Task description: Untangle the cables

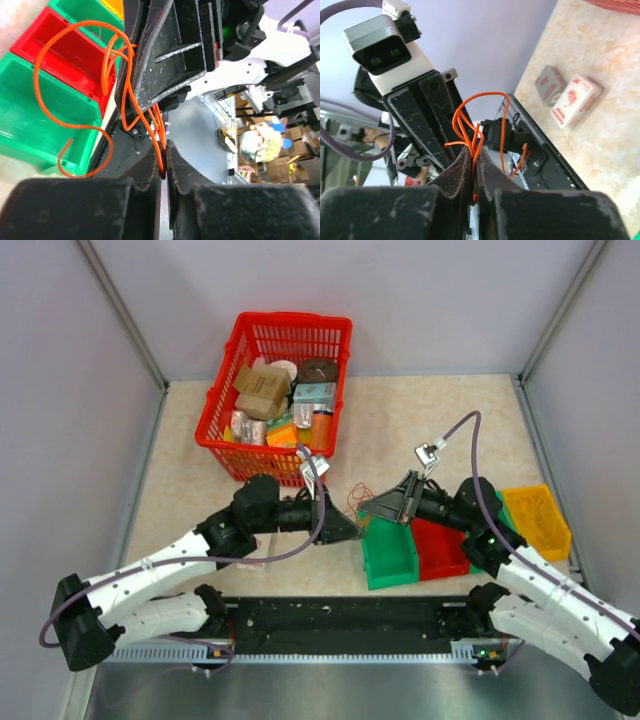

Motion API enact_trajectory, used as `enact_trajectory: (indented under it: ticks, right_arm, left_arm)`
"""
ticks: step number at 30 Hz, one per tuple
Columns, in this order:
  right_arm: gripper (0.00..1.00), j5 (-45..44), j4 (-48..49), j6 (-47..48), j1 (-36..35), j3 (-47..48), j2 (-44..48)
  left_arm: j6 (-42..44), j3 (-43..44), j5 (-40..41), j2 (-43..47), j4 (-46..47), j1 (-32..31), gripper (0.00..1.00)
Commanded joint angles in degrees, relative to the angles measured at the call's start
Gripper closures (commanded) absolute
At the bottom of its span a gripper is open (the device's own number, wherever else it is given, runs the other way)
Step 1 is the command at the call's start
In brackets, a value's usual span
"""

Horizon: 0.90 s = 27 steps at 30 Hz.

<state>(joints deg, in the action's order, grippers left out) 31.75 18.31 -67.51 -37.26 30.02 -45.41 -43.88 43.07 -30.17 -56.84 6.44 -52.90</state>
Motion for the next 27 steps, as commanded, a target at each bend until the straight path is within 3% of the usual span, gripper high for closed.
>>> enact_trajectory:
  ticks: [1, 4, 6, 10, 15, 27]
  right_arm:
    - [1.00, -7.99, -13.95, 9.12, -0.71, 6.53, 3.74]
    - [1.00, -15.64, -30.91, 18.43, -0.71, 13.11, 6.20]
    - [1.00, -21.35, -40.32, 24.24, -0.80, 17.33, 7.34]
    - [1.00, -34.43, -58.95, 30.06, -0.80, 23.40, 6.39]
    - [1.00, -50.27, -75.06, 27.70, -0.71, 26.31, -0.19]
    - [1.00, -57.59, -75.09, 24.61, 2.01, 20.96, -13.29]
  left_arm:
    - [2.83, 1.49, 0.64, 1.82, -1.06, 0.08, 0.74]
    - [4.67, 1.06, 3.88, 4.27, -3.27, 0.08, 0.42]
    - [5.99, 0.79, 6.61, 6.21, -5.37, 0.17, 0.34]
    - [8.63, 1.40, 10.13, 9.02, -10.12, 0.17, 0.32]
    - [9.69, 1.58, 11.63, 9.99, -11.88, 0.17, 0.31]
    - [9.16, 0.79, 12.07, 11.31, -12.94, 0.17, 0.31]
